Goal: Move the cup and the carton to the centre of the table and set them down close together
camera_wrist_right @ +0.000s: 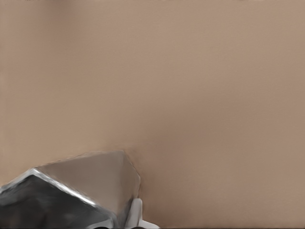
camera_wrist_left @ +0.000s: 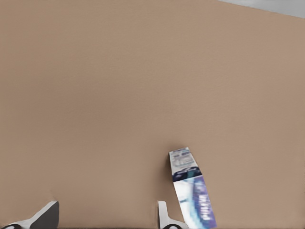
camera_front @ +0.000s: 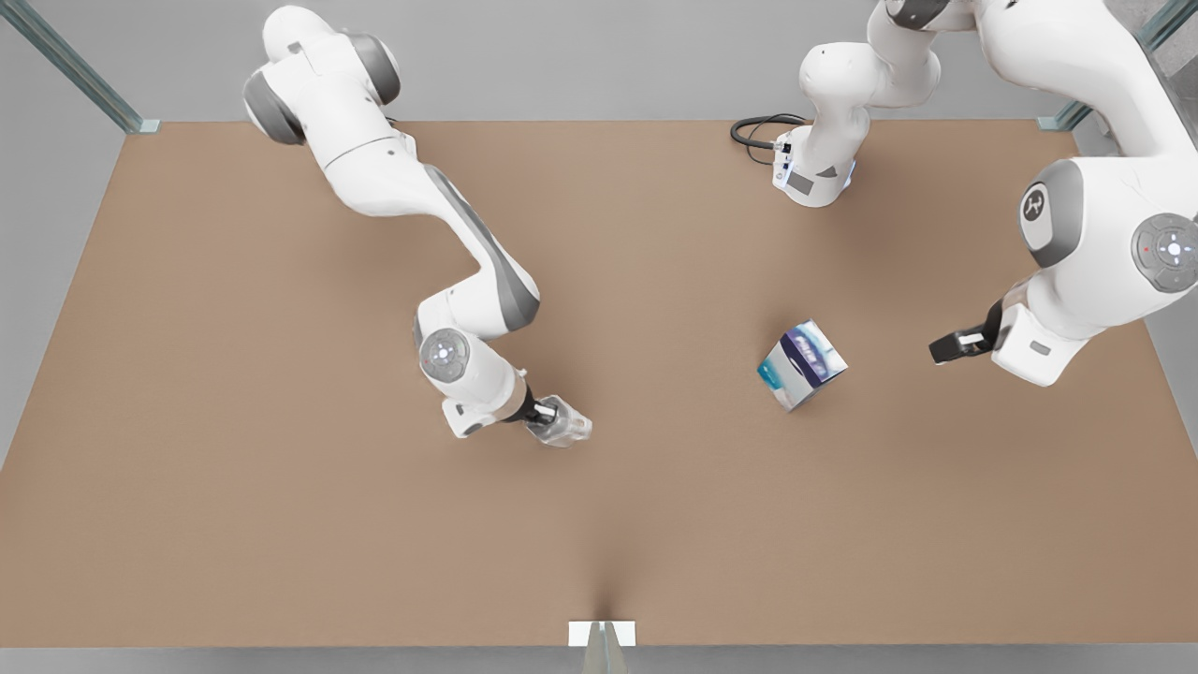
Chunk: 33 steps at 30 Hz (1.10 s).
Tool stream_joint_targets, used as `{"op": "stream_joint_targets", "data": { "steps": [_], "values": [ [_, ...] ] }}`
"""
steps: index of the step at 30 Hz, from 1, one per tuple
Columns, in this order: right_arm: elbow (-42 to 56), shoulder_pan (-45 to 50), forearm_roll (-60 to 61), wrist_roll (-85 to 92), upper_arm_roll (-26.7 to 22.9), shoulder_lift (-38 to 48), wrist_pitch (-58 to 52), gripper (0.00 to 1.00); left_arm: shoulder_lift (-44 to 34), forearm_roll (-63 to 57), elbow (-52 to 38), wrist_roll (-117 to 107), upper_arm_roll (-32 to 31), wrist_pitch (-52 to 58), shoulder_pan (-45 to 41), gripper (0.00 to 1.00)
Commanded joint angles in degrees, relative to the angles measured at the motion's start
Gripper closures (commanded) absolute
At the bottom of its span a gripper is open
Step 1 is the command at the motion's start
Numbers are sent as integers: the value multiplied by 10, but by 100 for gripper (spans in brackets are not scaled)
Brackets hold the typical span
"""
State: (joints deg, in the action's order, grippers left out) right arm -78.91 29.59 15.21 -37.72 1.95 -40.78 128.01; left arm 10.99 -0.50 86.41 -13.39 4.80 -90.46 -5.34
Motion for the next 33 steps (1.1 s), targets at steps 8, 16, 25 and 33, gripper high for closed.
{"op": "stream_joint_targets", "data": {
  "steps": [8,16,25,33],
  "values": [
    [242,88,-2,-76,-71,-178,0,79,-69,87,199,-23,-1,-161,-25,0],
    [260,97,-2,-98,-78,-194,0,36,-19,110,199,-149,-8,-181,-60,0],
    [259,103,-2,-101,-80,-195,15,27,4,83,225,-219,-3,-207,-94,0],
    [-36,10,-4,95,-98,88,6,0,43,67,224,-215,-1,-205,-94,0]
  ]
}}
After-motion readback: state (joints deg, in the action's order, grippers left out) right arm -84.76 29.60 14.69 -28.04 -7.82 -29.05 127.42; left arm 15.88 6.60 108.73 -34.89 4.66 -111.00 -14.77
